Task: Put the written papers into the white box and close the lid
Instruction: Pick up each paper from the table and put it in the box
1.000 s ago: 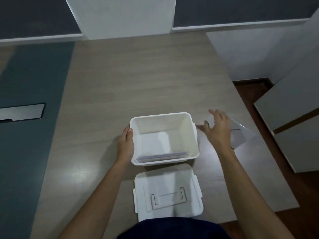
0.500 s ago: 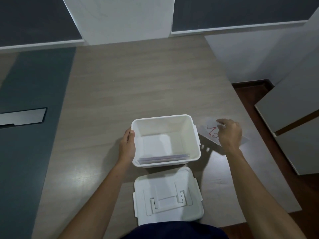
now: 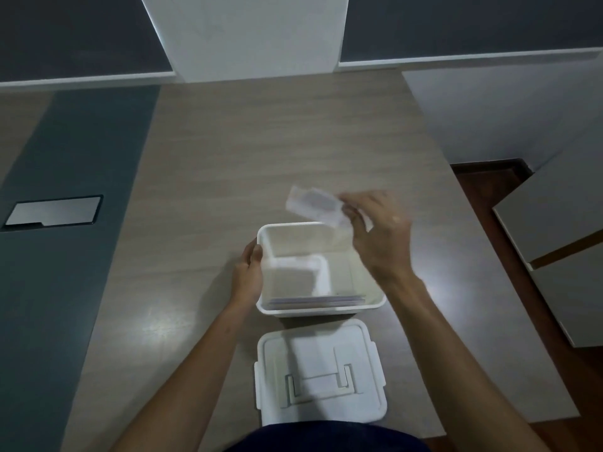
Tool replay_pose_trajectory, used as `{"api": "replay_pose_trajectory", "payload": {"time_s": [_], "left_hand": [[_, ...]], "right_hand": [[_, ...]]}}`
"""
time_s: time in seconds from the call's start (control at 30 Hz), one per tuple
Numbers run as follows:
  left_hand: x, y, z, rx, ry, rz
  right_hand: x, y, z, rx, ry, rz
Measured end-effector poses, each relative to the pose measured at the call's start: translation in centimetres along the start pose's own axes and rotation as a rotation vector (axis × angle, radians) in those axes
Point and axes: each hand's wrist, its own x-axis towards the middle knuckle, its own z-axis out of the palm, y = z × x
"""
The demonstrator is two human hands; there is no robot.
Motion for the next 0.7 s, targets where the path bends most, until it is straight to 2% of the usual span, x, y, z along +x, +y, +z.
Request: {"api": "replay_pose_trajectory", "payload": {"time_s": [0.3, 0.47, 0.7], "left_hand": [[-0.1, 0.0, 0.0, 0.004, 0.006, 0.025], [-0.2, 0.1, 0.0, -0.009, 0.001, 0.012], [0.0, -0.1, 0.1, 0.001, 0.003, 0.019]], "right_hand": [[-7.6, 0.5, 5.2, 0.046, -0.61, 0.035], [-9.3, -0.3, 5.1, 0.104, -0.789, 0.096], [-9.5, -0.4, 4.4, 0.129, -0.832, 0.198]]}}
